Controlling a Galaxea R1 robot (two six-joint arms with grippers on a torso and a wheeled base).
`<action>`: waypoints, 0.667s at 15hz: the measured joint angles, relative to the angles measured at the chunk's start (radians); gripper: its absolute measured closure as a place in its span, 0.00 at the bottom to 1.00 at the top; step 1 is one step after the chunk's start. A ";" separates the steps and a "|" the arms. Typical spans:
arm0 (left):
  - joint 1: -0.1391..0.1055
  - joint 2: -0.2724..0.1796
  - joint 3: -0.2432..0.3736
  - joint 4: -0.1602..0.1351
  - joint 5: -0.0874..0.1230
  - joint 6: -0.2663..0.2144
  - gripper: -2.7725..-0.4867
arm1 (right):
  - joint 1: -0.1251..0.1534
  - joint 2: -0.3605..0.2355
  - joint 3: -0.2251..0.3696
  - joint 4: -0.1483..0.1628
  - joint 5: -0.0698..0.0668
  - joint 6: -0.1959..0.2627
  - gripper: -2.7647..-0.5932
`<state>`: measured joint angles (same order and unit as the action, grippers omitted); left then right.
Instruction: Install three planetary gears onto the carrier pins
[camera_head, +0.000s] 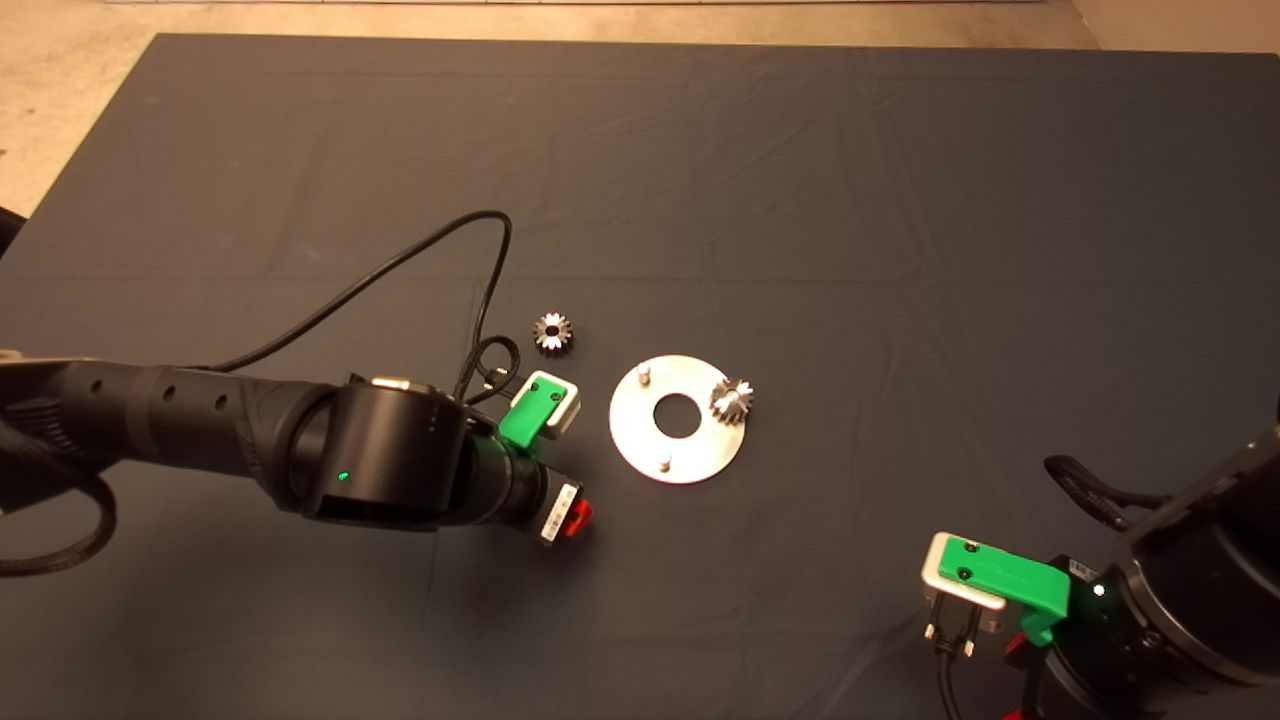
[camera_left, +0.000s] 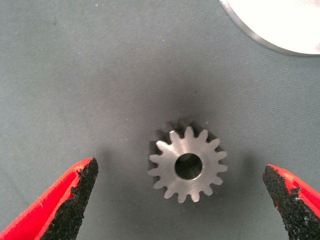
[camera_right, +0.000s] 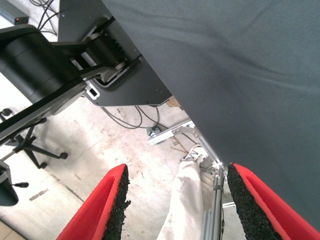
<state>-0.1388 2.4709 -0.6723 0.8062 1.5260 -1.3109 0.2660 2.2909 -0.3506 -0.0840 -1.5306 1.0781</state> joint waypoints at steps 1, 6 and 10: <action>0.004 0.000 0.001 0.004 0.000 0.001 0.23 | 0.000 0.000 0.000 0.000 0.000 0.000 0.61; 0.009 -0.005 0.009 0.018 0.000 0.000 0.29 | 0.000 0.000 0.000 0.001 0.000 0.000 0.61; 0.026 -0.006 0.016 0.032 0.000 0.000 0.35 | 0.000 0.000 0.000 0.003 0.000 0.000 0.61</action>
<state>-0.1130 2.4651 -0.6562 0.8385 1.5259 -1.3104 0.2660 2.2909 -0.3506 -0.0813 -1.5309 1.0781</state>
